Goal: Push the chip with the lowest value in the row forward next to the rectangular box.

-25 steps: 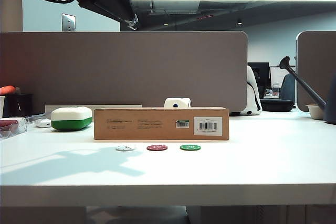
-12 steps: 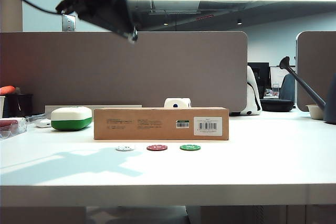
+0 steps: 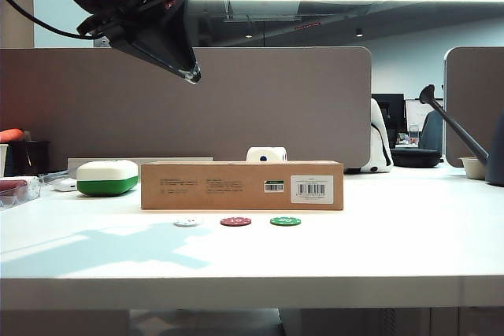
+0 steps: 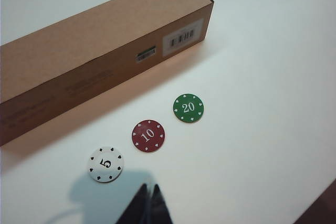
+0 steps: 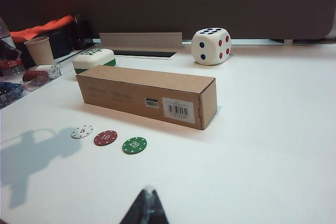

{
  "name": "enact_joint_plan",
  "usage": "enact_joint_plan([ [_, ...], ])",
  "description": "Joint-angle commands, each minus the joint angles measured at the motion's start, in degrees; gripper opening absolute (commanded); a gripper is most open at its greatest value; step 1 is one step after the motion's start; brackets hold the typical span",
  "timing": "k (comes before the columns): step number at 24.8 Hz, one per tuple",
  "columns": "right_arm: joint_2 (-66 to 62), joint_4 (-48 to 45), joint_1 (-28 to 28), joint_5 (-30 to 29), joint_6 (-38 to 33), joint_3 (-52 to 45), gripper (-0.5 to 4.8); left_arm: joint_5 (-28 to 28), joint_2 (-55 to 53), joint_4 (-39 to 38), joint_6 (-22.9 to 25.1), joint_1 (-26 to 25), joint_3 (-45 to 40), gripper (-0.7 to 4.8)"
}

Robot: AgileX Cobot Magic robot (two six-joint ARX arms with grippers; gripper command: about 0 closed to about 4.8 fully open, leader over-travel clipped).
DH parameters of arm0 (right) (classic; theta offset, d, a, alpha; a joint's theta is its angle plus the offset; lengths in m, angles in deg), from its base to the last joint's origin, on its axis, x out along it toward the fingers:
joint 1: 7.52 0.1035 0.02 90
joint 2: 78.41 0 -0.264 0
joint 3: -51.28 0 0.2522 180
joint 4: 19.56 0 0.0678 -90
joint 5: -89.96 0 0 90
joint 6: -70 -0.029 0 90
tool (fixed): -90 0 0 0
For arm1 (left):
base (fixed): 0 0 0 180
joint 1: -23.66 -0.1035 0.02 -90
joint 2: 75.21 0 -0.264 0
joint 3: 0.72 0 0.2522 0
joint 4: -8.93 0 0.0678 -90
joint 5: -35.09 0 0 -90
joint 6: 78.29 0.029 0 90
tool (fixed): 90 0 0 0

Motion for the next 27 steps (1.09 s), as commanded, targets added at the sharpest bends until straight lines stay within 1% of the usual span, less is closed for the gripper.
enact_joint_plan([
  [1, 0.04, -0.98, -0.02, -0.31, -1.27, -0.28, -0.09, -0.33, -0.26, -2.99, 0.20, -0.04, 0.20, -0.05],
  [4, 0.04, -0.98, 0.00, -0.37, -1.29, -0.28, -0.09, -0.24, -0.33, -6.86, 0.20, -1.14, 0.11, -0.05],
  [5, 0.04, -0.98, 0.00, -0.87, -2.99, -0.28, -0.09, -0.24, -0.37, -7.28, 0.20, -1.86, 0.11, -0.05],
  [9, 0.04, -1.01, -0.02, -0.94, -17.90, -0.28, -0.09, -0.42, -0.37, -7.23, 0.20, -4.02, 0.11, -0.05],
  [16, 0.04, -1.49, 0.00, -1.22, -31.63, -0.28, -0.09, -0.09, -0.42, -7.04, 0.20, -11.72, -0.35, -0.05],
  [19, 0.04, -4.31, 0.02, -1.75, -37.33, -0.26, -0.09, 0.04, -0.42, -6.91, 0.20, -13.86, -1.38, -0.05],
  [22, 0.04, -9.42, 0.02, -2.14, -40.06, -0.26, -0.09, 0.83, -0.42, -6.84, 0.20, -13.99, -2.99, -0.05],
  [24, 0.04, -13.79, 0.02, -2.43, -42.18, -0.04, -0.09, 1.14, -0.39, -6.91, 0.20, -12.37, -4.74, -0.05],
  [25, 0.02, -14.62, 0.07, -3.32, -41.97, 0.26, -0.10, 1.09, -0.39, -7.21, 0.20, -11.87, -4.96, -0.05],
  [26, -0.24, -13.22, 0.50, -4.79, -39.60, 1.75, -0.09, 1.05, -0.37, -7.87, 0.20, -11.21, -4.96, -0.05],
  [27, -0.98, -6.32, 1.68, -4.13, -36.74, 5.03, -0.09, 1.09, -0.33, -7.74, 0.20, -10.56, -4.96, -0.05],
])
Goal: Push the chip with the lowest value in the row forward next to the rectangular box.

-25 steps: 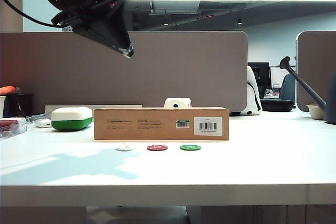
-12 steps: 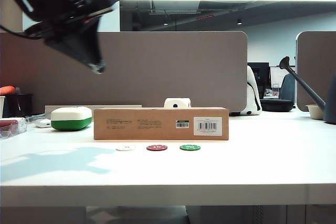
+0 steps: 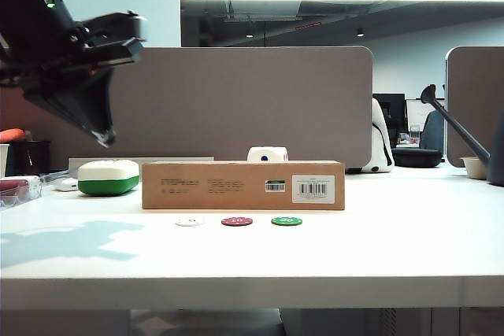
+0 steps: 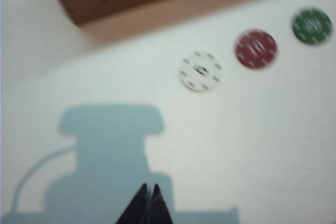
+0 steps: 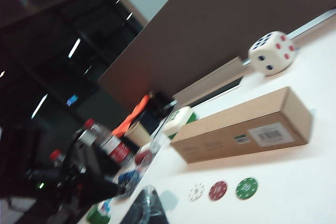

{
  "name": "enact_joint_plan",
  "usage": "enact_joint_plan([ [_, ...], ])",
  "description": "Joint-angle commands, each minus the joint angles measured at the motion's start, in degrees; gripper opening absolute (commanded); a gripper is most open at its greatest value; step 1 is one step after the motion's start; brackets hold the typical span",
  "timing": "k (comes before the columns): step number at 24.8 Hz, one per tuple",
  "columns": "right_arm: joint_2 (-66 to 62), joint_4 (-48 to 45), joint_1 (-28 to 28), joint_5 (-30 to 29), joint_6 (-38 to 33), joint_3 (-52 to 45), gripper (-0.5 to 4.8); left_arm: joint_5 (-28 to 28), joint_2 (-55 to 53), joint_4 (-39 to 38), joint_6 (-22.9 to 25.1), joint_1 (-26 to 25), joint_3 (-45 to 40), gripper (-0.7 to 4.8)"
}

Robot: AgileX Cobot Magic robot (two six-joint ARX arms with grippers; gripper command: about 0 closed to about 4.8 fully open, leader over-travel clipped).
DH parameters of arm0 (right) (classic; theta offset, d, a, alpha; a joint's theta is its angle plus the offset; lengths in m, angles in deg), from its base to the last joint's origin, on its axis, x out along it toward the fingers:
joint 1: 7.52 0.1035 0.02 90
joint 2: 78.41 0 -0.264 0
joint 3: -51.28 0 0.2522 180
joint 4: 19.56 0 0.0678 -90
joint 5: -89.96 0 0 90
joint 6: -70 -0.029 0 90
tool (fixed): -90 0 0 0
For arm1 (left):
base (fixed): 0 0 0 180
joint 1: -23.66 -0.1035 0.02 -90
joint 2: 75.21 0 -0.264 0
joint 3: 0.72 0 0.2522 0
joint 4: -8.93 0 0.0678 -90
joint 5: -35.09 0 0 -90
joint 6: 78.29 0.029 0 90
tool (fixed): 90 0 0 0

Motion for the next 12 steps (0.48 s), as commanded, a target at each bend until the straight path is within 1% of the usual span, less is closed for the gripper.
enact_joint_plan([
  [1, -1.46, 9.55, 2.14, -0.50, 5.92, 6.23, -0.10, 0.00, 0.22, 0.57, 0.20, 1.05, 0.24, -0.05],
  [2, -3.63, 14.08, 3.61, 0.87, 9.20, 9.51, -0.09, -0.22, 0.22, 0.59, 0.20, 1.07, 0.26, -0.05],
  [4, -6.54, 15.41, 5.16, 2.49, 11.96, 12.11, -0.09, -0.22, 0.22, 0.57, 0.20, 1.03, 0.26, -0.05],
  [7, -13.81, 16.94, 8.04, 7.39, 16.98, 16.83, -0.09, 0.00, 0.46, 0.55, 0.20, 0.96, 0.26, -0.05],
  [10, -22.77, 16.74, 10.75, 8.09, 20.22, 20.28, -0.09, -0.02, 1.03, 0.52, 0.20, 0.98, 0.31, -0.05],
  [12, -31.08, 16.55, 13.46, 8.20, 21.73, 23.06, -0.09, -0.02, 1.25, 0.77, 0.20, 0.98, 0.37, -0.05],
])
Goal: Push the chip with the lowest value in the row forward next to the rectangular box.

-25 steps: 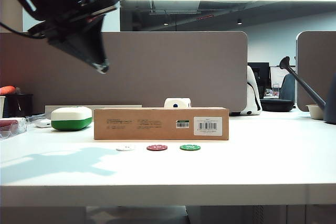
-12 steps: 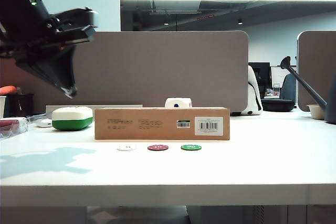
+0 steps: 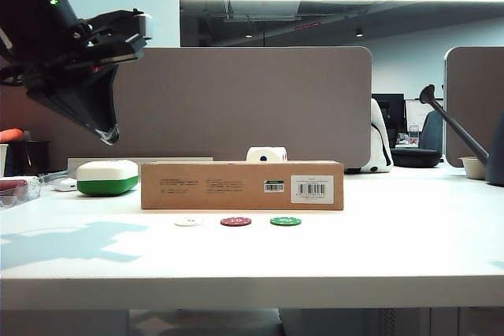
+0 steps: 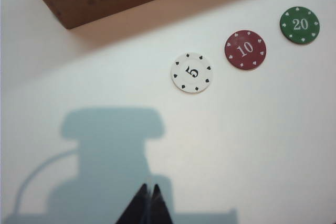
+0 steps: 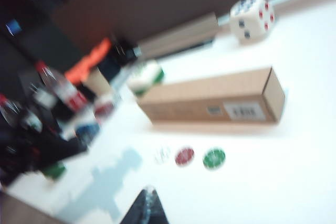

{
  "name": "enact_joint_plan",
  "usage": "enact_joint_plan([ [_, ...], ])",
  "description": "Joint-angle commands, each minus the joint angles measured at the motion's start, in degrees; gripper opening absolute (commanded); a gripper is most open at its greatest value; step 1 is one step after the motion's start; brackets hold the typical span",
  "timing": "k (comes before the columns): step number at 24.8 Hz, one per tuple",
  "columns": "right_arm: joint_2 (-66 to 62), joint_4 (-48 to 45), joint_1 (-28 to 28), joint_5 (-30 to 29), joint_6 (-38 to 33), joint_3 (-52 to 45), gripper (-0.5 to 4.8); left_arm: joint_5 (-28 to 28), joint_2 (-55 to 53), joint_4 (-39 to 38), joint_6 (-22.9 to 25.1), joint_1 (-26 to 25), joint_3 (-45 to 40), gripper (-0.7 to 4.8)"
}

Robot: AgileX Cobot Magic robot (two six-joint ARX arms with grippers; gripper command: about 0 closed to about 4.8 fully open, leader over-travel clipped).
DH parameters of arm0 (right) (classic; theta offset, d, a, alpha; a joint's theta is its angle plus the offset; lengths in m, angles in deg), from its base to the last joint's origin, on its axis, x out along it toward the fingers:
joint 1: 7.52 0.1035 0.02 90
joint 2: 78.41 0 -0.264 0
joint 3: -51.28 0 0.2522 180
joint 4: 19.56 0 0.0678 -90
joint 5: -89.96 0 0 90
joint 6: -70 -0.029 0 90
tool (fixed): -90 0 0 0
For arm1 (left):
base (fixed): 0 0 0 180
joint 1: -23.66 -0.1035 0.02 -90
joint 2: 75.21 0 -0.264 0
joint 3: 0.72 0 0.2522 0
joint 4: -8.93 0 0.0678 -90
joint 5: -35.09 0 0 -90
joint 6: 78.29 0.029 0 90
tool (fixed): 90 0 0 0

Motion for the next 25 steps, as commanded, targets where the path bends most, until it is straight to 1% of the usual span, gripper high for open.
enact_joint_plan([
  [1, -13.51, -0.11, 4.57, 0.48, 4.46, 4.66, -0.09, 0.00, 0.66, 0.96, 0.20, 0.09, 0.26, -0.05],
  [5, -30.38, -0.28, 11.56, 1.01, 10.01, 12.33, -0.09, 0.02, 0.68, 0.98, 0.20, 0.07, 0.26, -0.05],
  [8, -43.04, -0.74, 16.26, 1.22, 15.93, 19.02, -0.09, 0.00, 0.66, 0.96, 0.20, 0.09, 0.26, -0.05],
  [10, -51.30, -0.59, 18.23, 0.85, 16.74, 24.11, -0.09, 0.00, 0.66, 0.98, 0.20, 0.09, 0.26, -0.05],
  [11, -57.81, 0.15, 19.78, 0.28, 16.48, 28.74, -0.09, 0.00, 0.66, 0.96, 0.20, 0.09, 0.26, -0.05],
  [13, -66.77, 1.57, 21.70, -0.46, 16.55, 35.65, -0.09, 0.09, 0.66, 1.01, 0.20, 0.02, 0.26, -0.05],
  [14, -71.49, 2.56, 22.51, -1.99, 17.25, 39.45, -0.09, 0.02, 0.66, 1.01, 0.20, 0.02, 0.26, -0.05],
  [15, -75.21, 2.56, 23.34, -5.44, 18.78, 42.32, -0.09, 0.00, 0.63, 0.98, 0.20, 0.02, 0.26, -0.05],
  [17, -78.49, 3.61, 23.85, -6.23, 19.17, 45.20, -0.09, 0.00, 0.66, 1.01, 0.20, 0.02, 0.26, -0.05],
  [19, -80.98, 4.98, 24.65, -5.40, 20.02, 47.19, -0.09, 0.00, 0.63, 0.98, 0.20, 0.02, 0.26, -0.05],
  [25, -86.55, 4.63, 25.18, -5.84, 20.15, 50.62, -0.09, 0.00, 0.63, 1.20, 0.20, 0.02, 0.26, -0.05],
])
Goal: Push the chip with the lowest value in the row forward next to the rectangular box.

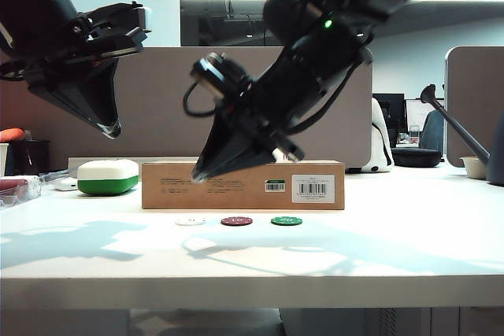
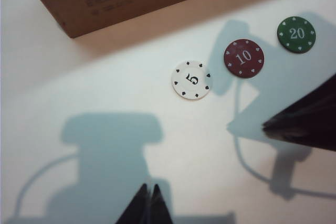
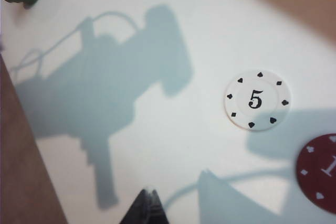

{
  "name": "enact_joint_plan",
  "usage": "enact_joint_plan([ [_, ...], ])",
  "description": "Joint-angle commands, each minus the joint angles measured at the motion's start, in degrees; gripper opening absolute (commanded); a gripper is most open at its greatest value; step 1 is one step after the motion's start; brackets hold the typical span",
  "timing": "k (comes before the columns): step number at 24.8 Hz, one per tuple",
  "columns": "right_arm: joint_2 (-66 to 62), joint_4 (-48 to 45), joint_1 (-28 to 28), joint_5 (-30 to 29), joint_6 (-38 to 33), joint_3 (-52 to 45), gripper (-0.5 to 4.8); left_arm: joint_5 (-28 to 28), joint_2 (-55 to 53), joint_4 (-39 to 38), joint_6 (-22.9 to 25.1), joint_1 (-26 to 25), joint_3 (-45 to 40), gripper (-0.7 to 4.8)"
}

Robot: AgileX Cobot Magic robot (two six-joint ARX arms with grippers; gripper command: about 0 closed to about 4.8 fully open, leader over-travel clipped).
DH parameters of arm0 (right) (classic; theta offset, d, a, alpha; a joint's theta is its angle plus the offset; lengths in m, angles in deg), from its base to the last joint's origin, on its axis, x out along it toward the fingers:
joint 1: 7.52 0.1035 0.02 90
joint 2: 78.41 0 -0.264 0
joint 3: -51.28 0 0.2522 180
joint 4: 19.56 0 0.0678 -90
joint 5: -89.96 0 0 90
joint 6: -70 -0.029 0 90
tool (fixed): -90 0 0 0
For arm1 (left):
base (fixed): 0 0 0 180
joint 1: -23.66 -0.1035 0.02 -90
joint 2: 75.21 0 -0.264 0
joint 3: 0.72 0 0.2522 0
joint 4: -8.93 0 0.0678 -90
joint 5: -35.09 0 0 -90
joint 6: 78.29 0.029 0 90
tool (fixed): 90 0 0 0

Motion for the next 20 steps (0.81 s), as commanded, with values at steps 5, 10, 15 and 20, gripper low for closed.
enact_joint_plan([
  [5, -6.01, -0.37, 0.02, -0.33, 0.59, 4.17, -0.09, -0.02, 0.17, 0.74, 0.20, 0.09, 0.22, -0.05],
  [10, -8.00, -0.33, 0.07, -0.22, 0.57, 6.34, -0.09, -0.02, 0.15, 0.76, 0.20, 0.09, 0.22, -0.05],
  [15, -12.09, 3.63, 1.44, 4.59, 0.17, 12.20, -0.09, 0.00, 0.17, 0.83, 0.20, 0.09, 0.22, -0.05],
  [20, -12.98, 3.89, 1.97, 10.08, 0.15, 13.09, -0.09, 0.00, 0.15, 0.79, 0.20, 0.09, 0.22, -0.05],
])
